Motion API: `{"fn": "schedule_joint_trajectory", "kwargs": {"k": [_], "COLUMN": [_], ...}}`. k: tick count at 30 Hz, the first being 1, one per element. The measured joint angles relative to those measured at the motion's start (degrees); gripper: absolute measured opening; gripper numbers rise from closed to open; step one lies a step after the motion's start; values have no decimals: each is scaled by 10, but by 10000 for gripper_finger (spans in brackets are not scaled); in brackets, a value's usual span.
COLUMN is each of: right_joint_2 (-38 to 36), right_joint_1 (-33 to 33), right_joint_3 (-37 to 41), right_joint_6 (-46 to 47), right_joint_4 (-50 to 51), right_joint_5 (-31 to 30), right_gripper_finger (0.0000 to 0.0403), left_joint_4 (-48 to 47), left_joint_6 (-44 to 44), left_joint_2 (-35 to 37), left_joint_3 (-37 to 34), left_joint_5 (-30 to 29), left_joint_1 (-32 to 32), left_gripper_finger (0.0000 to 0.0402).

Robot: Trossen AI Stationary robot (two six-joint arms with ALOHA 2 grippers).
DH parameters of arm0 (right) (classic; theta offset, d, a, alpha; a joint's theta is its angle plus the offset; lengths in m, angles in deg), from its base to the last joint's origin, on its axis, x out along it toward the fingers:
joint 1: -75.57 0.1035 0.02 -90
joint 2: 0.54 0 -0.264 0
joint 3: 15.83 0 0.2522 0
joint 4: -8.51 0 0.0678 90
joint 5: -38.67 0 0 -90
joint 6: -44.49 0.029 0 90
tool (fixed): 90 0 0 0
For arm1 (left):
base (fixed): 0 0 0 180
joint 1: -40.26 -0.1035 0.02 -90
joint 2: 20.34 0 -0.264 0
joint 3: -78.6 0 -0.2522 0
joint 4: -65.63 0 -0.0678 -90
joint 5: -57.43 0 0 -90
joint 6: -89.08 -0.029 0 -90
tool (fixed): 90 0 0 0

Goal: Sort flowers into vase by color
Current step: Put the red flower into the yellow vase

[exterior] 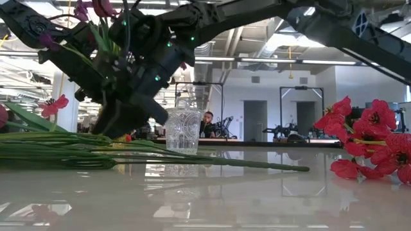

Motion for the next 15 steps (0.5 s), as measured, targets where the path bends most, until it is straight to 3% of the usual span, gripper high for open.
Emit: {"fn": "schedule_joint_trajectory", "kwargs": {"k": [7,15], "right_joint_2": [18,17], "right_joint_1": [-12,-15], "right_joint_3": [-1,12], "right_joint_6": [-28,-53], "right_joint_4": [-12,-5], "right_joint_5": [0,4], "right_gripper_finger": [232,183], "left_joint_4": [0,-1], "left_joint_6": [4,10], "left_joint_2": [0,0], "left_joint_3": [0,0], "left_joint_5": [0,-1], "left_joint_1": [0,0], "left_gripper_finger": [0,0]}}
